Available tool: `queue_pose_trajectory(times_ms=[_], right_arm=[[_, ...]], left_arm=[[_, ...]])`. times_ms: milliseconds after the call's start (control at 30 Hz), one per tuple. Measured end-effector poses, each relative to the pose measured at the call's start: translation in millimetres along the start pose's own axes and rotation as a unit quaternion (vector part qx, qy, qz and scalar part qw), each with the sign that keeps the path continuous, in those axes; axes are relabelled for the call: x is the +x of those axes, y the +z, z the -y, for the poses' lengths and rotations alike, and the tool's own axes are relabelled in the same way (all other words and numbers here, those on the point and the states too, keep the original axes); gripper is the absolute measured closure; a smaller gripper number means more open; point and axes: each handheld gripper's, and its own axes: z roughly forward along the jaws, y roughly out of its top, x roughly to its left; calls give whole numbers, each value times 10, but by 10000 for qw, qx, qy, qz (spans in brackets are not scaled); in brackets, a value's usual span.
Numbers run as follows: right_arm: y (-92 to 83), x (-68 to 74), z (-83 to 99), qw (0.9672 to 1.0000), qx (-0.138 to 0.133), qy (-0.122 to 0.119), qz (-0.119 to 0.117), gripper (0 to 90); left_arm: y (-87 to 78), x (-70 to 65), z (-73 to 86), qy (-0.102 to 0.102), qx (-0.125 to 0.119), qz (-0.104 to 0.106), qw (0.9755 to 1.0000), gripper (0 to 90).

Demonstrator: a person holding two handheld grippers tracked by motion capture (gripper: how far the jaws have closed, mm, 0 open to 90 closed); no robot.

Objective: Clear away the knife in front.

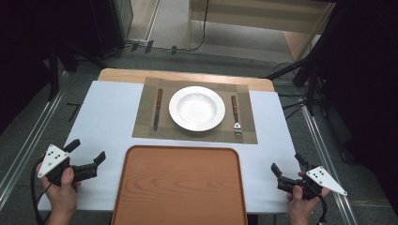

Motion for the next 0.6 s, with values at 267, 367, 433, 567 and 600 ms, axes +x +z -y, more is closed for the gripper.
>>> queue_pose_trajectory(times_ms=[267,367,433,567,600], right_arm=[[13,28,5,9998,61,-136,-105,0],[24,27,11,9998,129,-133,-93,0],[25,28,11,9998,126,-107,-87,0],[35,31,17,9997,149,-157,-120,0],[37,37,17,9997,161,-166,-122,0]], left_arm=[[53,-111,-135,27,0,74,10000,0],[72,-133,-186,52,20,111,9999,0],[89,-142,-214,-24,-10,169,9999,0],[164,-175,-282,29,-10,181,9998,0],[181,-184,-300,51,-3,173,9998,0]])
